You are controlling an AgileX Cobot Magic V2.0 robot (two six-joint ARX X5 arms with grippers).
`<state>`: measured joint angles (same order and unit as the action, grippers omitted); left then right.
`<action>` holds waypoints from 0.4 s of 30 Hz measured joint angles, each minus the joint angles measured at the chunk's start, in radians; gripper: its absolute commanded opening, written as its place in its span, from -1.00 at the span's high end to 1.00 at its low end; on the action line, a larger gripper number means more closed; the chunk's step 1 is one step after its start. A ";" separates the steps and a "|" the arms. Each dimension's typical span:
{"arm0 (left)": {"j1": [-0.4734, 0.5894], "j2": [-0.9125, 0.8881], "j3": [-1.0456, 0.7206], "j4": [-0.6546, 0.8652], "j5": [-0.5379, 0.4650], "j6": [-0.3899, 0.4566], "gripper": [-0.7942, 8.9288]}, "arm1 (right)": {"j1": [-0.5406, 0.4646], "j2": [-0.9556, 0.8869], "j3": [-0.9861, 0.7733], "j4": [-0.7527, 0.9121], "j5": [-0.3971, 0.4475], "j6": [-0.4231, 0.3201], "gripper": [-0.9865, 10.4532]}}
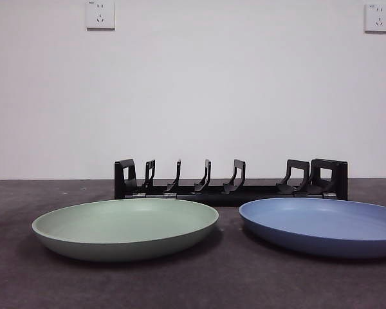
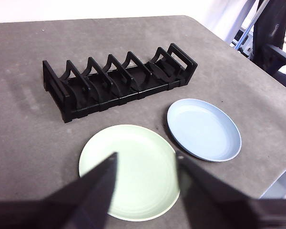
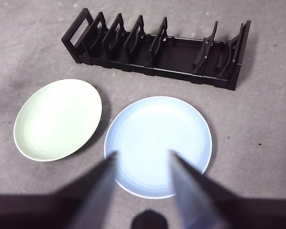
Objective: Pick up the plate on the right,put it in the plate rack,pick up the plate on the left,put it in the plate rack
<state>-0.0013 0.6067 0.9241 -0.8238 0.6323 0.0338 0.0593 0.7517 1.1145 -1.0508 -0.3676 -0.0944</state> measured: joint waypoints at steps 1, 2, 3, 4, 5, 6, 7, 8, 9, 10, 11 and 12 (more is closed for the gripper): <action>-0.009 0.000 0.000 0.001 0.000 0.001 -0.66 | 0.000 0.005 0.000 0.000 0.000 0.004 -0.28; -0.018 0.000 0.000 0.001 0.000 0.004 -0.66 | 0.000 0.013 0.000 -0.001 0.000 0.005 -0.28; -0.029 0.001 0.000 0.003 0.000 0.009 -0.66 | 0.000 0.021 0.000 -0.003 0.000 0.006 -0.28; -0.041 0.002 0.000 0.008 0.000 0.013 -0.66 | 0.000 0.029 0.000 -0.005 0.000 0.008 -0.28; -0.054 0.005 0.000 0.018 0.000 0.023 -0.66 | 0.000 0.039 0.000 -0.005 0.000 0.010 -0.27; -0.068 0.008 0.000 0.031 0.000 0.030 -0.66 | 0.000 0.049 0.000 -0.006 0.000 0.012 -0.27; -0.084 0.014 0.000 0.040 0.000 0.045 -0.66 | 0.000 0.061 0.000 -0.011 0.000 0.017 -0.27; -0.102 0.022 0.004 0.040 0.000 0.053 -0.66 | 0.000 0.078 0.000 -0.019 0.001 0.020 -0.27; -0.120 0.030 0.012 0.039 0.000 0.064 -0.66 | 0.000 0.097 0.000 -0.024 0.004 0.022 -0.27; -0.139 0.040 0.025 0.039 0.000 0.077 -0.66 | 0.000 0.123 0.001 -0.025 0.012 0.024 -0.27; -0.159 0.051 0.040 0.040 0.000 0.090 -0.66 | 0.000 0.155 0.002 -0.024 0.023 0.027 -0.27; -0.180 0.061 0.053 0.041 0.000 0.102 -0.66 | 0.000 0.196 0.003 -0.023 0.027 0.027 -0.27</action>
<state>-0.1814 0.6682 0.9775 -0.7830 0.6323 0.1360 0.0593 0.9478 1.1175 -1.0740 -0.3401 -0.0669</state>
